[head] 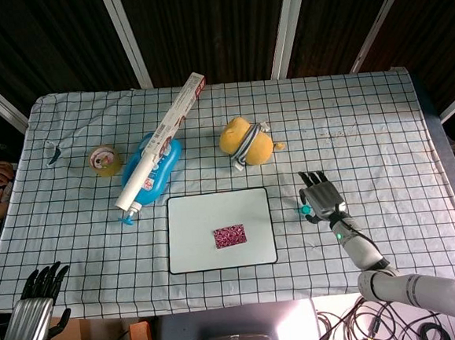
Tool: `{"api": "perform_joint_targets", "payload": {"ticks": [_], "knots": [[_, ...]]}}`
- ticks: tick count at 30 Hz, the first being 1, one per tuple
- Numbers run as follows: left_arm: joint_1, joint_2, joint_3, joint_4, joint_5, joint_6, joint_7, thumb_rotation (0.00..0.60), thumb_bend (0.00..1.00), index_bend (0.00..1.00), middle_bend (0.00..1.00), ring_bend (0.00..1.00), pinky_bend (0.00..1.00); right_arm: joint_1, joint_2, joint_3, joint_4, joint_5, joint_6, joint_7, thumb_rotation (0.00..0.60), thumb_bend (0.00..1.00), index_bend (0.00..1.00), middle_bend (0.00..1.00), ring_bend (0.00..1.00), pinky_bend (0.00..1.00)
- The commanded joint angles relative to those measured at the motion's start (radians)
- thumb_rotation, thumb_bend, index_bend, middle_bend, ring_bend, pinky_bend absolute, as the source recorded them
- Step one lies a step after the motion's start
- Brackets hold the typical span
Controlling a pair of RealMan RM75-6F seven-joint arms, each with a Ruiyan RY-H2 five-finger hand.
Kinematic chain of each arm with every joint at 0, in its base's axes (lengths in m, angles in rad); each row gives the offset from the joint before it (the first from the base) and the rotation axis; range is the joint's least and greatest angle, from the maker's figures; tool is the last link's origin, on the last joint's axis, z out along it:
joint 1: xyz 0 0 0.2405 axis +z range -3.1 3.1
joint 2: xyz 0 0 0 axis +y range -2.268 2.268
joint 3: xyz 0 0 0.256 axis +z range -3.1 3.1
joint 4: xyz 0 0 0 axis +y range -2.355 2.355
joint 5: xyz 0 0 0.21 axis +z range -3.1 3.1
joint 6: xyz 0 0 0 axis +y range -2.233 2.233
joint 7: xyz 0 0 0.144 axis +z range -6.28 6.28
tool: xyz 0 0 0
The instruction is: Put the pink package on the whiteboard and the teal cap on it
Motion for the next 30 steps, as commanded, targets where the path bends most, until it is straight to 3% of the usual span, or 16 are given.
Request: {"api": "perform_joint_targets", "payload": {"ticks": [1, 6, 11, 20, 30], "knots": [[-0.005, -0.001, -0.001, 0.002, 0.002, -0.006, -0.008, 0.600, 0.36, 0.00, 0.00, 0.00, 0.00, 0.004, 0.024, 0.025, -0.056, -0.025, 0.018, 0.017, 0.600, 0.22, 0.52, 0.00, 0.00, 0.00], [-0.011, -0.003, 0.001, 0.009, 0.008, -0.014, -0.021, 0.600, 0.36, 0.00, 0.00, 0.00, 0.00, 0.041, 0.009, 0.054, -0.150, -0.022, 0.048, -0.044, 0.600, 0.22, 0.51, 0.00, 0.00, 0.00], [-0.004, 0.002, 0.002, 0.014, 0.009, 0.000, -0.029, 0.600, 0.36, 0.00, 0.00, 0.00, 0.00, 0.095, -0.079, 0.073, -0.199, 0.016, 0.079, -0.140, 0.600, 0.22, 0.50, 0.00, 0.00, 0.00], [0.020, 0.010, 0.011, 0.034, 0.028, 0.044, -0.058, 0.600, 0.36, 0.00, 0.00, 0.00, 0.00, 0.169, -0.259, 0.070, -0.165, 0.099, 0.123, -0.283, 0.600, 0.22, 0.49, 0.00, 0.00, 0.00], [0.028, 0.008, 0.012, 0.043, 0.034, 0.055, -0.068, 0.600, 0.36, 0.00, 0.00, 0.00, 0.00, 0.189, -0.295, 0.085, -0.129, 0.153, 0.135, -0.311, 0.600, 0.22, 0.49, 0.00, 0.00, 0.00]]}}
